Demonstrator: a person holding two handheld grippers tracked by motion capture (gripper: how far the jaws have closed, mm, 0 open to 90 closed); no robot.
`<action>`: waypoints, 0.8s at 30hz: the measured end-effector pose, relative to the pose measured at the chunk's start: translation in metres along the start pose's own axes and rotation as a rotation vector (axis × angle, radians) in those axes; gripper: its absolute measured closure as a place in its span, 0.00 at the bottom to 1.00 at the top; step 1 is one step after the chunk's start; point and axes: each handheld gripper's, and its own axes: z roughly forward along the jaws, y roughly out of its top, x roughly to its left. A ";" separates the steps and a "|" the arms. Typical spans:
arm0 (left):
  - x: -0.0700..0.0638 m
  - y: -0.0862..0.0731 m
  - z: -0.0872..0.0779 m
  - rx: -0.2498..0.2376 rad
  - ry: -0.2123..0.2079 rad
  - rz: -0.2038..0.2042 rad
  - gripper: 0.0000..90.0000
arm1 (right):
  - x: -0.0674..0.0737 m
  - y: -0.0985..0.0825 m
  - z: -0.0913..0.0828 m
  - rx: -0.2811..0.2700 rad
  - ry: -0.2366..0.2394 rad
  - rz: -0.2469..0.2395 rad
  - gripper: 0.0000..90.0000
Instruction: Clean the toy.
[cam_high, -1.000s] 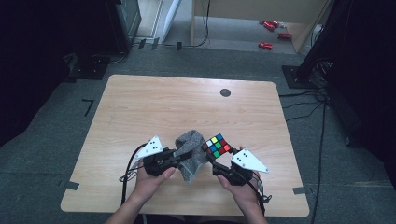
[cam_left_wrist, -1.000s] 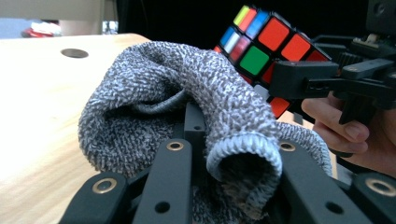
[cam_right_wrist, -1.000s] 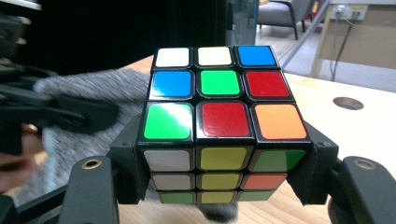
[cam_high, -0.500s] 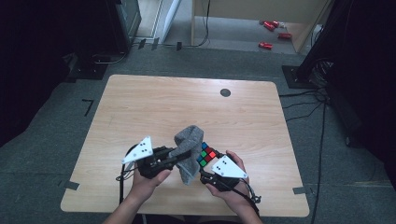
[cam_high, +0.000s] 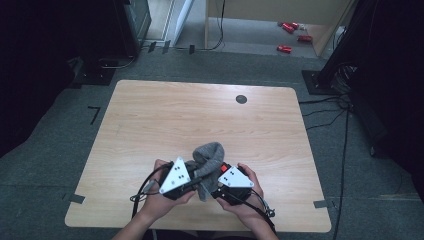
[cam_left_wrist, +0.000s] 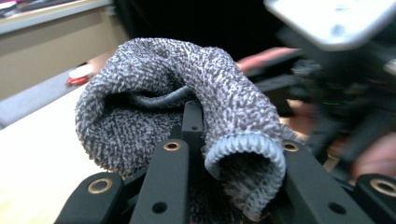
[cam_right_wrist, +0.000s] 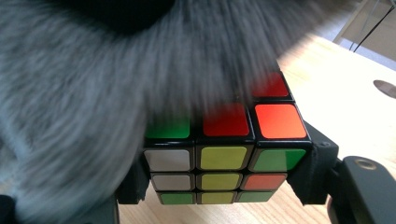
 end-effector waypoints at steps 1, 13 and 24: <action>0.000 0.000 0.002 0.009 0.011 -0.002 0.85 | 0.001 0.000 0.000 0.000 0.003 -0.005 0.39; 0.006 -0.005 0.002 -0.006 -0.026 -0.055 0.85 | 0.004 0.001 0.000 0.001 0.012 -0.014 0.39; 0.014 -0.006 -0.004 -0.019 -0.063 -0.113 0.86 | 0.006 0.001 0.001 0.001 0.022 -0.029 0.39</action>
